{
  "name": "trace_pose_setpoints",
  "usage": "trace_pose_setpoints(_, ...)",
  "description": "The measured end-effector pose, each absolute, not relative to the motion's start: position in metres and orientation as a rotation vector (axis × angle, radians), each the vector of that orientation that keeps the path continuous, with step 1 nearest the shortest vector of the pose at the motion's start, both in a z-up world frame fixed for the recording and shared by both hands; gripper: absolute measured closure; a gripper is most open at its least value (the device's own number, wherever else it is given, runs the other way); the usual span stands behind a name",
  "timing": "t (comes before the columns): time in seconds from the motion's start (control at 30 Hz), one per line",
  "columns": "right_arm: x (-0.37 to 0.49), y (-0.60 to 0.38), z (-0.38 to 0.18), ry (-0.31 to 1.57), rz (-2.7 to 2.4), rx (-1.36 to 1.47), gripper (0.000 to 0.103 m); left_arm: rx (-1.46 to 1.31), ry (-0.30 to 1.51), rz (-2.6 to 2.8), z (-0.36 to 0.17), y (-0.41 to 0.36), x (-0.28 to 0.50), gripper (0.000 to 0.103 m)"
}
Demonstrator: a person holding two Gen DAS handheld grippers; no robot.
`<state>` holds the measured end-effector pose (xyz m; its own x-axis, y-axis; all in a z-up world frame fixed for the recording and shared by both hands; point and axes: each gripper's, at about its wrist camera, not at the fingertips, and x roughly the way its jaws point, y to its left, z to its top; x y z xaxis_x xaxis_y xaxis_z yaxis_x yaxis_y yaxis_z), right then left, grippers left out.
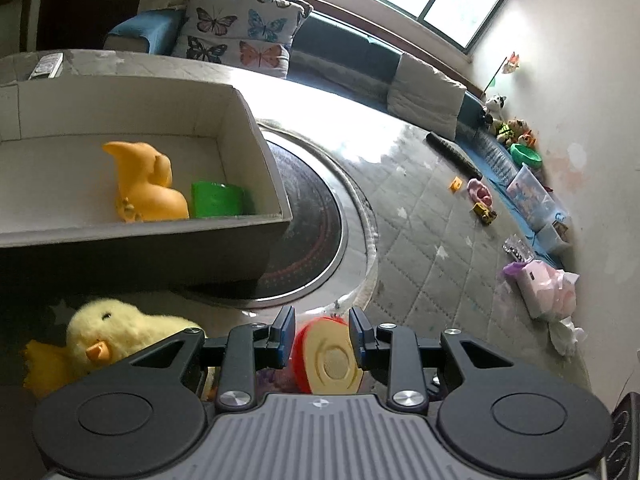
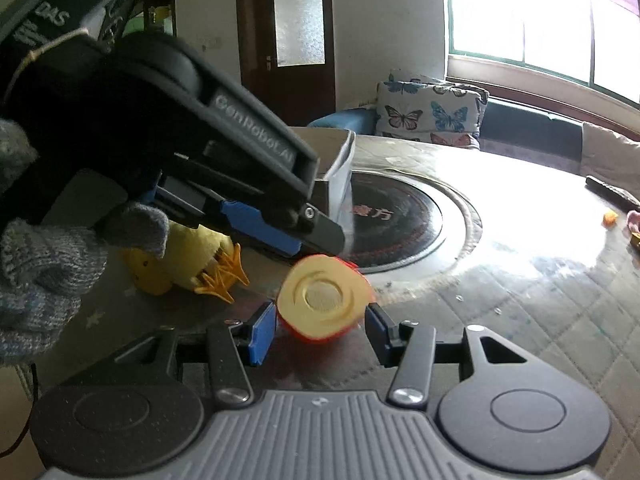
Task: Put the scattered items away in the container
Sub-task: 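Close the left tool on the red-and-cream round toy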
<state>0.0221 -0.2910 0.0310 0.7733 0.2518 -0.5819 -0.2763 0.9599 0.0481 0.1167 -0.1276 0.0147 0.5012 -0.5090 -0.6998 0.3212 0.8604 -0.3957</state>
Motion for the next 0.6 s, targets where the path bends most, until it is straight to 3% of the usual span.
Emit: trace_pose_setpoints(0.6,0.037,-0.292,0.03,0.638,0.294,-0.01,0.053,-0.213,0.983,-0.494,0.003,-0.144,0.128,0.069)
